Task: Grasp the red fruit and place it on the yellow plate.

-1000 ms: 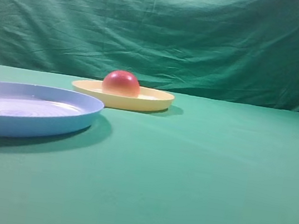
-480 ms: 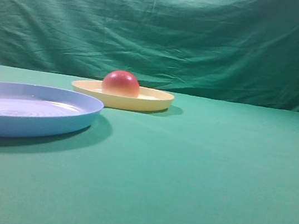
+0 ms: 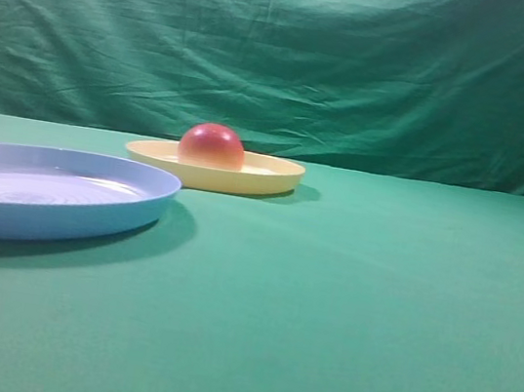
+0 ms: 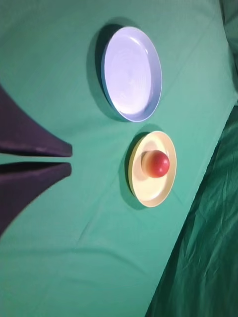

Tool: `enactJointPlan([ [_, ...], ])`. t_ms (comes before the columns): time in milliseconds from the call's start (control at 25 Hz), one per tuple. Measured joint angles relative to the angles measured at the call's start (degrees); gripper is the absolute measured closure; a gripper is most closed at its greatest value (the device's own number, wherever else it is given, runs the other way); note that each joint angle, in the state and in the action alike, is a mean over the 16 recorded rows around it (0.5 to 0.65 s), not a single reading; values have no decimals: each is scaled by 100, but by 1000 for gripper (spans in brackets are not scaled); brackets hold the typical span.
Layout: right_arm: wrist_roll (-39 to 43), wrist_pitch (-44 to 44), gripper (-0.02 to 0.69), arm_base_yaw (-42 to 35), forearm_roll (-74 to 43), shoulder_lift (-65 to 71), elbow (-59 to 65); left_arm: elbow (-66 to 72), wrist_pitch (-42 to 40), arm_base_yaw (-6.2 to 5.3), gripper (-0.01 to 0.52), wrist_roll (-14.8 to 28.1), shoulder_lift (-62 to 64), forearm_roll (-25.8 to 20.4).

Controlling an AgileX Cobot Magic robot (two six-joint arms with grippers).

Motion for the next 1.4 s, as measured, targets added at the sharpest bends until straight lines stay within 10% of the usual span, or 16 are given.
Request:
enactJointPlan([
  [720, 34, -1522, 665, -2429, 59, -1356, 2413, 0, 0, 0, 357, 0, 0, 0],
  [1400, 46, -1781, 665, -2729, 223, -1524, 2922, 0, 0, 0, 357, 0, 0, 0],
])
